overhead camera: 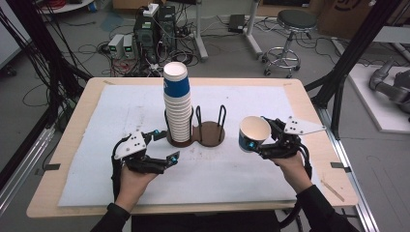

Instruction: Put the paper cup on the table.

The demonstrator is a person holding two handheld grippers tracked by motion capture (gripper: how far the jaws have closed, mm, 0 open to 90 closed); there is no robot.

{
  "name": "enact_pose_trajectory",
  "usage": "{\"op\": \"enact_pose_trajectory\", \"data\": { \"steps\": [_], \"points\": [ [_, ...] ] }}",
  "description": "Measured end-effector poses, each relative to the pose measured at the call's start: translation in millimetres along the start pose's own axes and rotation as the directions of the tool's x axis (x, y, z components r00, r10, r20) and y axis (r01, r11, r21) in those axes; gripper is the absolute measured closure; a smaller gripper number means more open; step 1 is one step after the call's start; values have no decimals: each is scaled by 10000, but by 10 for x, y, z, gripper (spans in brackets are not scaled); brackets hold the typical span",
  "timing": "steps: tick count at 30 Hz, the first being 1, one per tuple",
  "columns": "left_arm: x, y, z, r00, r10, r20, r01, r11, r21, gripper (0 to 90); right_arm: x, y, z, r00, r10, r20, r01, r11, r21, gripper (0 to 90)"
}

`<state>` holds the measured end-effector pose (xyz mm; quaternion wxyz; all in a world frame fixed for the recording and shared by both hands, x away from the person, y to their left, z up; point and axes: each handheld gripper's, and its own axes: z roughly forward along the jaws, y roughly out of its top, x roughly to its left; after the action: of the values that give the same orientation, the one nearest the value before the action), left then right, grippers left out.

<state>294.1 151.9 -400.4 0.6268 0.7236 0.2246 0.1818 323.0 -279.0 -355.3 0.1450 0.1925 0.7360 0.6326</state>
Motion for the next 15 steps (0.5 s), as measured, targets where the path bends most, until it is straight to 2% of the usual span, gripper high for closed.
{"op": "enact_pose_trajectory", "data": {
  "steps": [9, 13, 15],
  "points": [
    [-2, -19, -5, 10000, -46, -3, 46, 10000, -21, 154, -92, 4, -25, 9998, 89, 166, -89, 10000, -20, 208],
    [6, -42, -8, 9996, -74, -272, 80, 9998, 194, 154, -142, -6, -29, 9996, 185, 229, -184, 9998, -33, 208],
    [17, -49, -22, 9995, -102, -292, 106, 9998, 142, 155, -169, -12, -24, 9989, 286, 364, -286, 9996, -1, 206]
  ]
}}
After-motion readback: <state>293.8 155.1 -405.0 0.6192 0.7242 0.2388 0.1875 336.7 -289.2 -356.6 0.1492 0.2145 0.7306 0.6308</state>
